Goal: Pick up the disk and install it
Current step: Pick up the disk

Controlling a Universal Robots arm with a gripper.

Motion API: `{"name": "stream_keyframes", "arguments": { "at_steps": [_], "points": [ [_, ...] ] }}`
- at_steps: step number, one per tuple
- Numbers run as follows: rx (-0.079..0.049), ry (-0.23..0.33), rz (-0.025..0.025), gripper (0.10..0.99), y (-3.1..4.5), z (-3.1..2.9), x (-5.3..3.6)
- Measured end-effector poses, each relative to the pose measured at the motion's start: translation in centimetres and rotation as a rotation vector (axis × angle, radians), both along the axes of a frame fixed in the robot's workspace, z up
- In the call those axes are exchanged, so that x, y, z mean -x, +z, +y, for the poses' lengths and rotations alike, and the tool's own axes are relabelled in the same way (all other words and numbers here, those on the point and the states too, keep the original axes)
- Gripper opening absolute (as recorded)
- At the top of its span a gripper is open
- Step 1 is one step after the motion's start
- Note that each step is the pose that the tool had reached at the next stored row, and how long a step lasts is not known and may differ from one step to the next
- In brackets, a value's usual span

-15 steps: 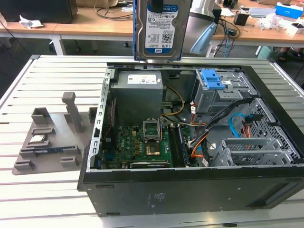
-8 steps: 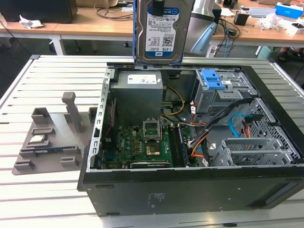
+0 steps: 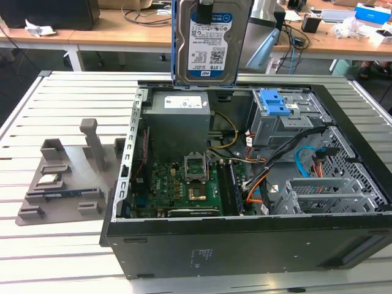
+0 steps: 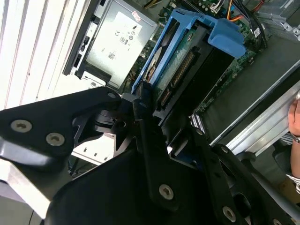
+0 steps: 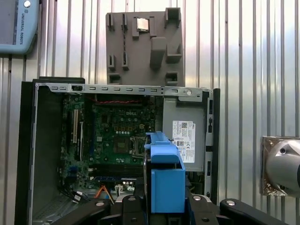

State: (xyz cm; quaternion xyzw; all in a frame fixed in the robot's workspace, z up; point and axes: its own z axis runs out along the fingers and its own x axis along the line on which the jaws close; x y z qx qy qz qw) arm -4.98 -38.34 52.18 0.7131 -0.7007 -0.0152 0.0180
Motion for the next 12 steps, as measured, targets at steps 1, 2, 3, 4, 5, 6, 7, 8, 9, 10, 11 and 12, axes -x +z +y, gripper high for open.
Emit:
{"name": "stream_keyframes", "arguments": {
  "at_steps": [1, 2, 3, 4, 5, 6, 7, 8, 9, 10, 11, 12],
  "points": [
    [0.000, 0.000, 0.0001, 0.365, -0.01, -0.18, 0.00],
    [0.000, 0.000, 0.0000, 0.365, -0.02, -0.33, 0.00],
    [0.000, 0.000, 0.0000, 0.365, -0.03, -0.42, 0.00],
    [0.000, 0.000, 0.0000, 0.365, -0.03, -0.51, 0.00],
    [0.000, 0.000, 0.0000, 0.365, -0.04, -0.67, 0.00],
    [0.000, 0.000, 0.0000, 0.365, -0.06, -0.87, 0.00],
    [0.000, 0.000, 0.0000, 0.365, -0.06, -0.94, 0.00],
    [0.000, 0.000, 0.0000, 0.365, -0.07, -1.04, 0.00],
    [0.000, 0.000, 0.0001, 0.365, -0.10, -1.55, 0.00],
    [0.000, 0.000, 0.0001, 0.365, -0.13, -2.03, 0.00],
    [0.000, 0.000, 0.0000, 0.365, -0.16, -2.44, 0.00],
    [0.000, 0.000, 0.0000, 0.365, -0.19, -2.93, 0.00]
  ]
}}
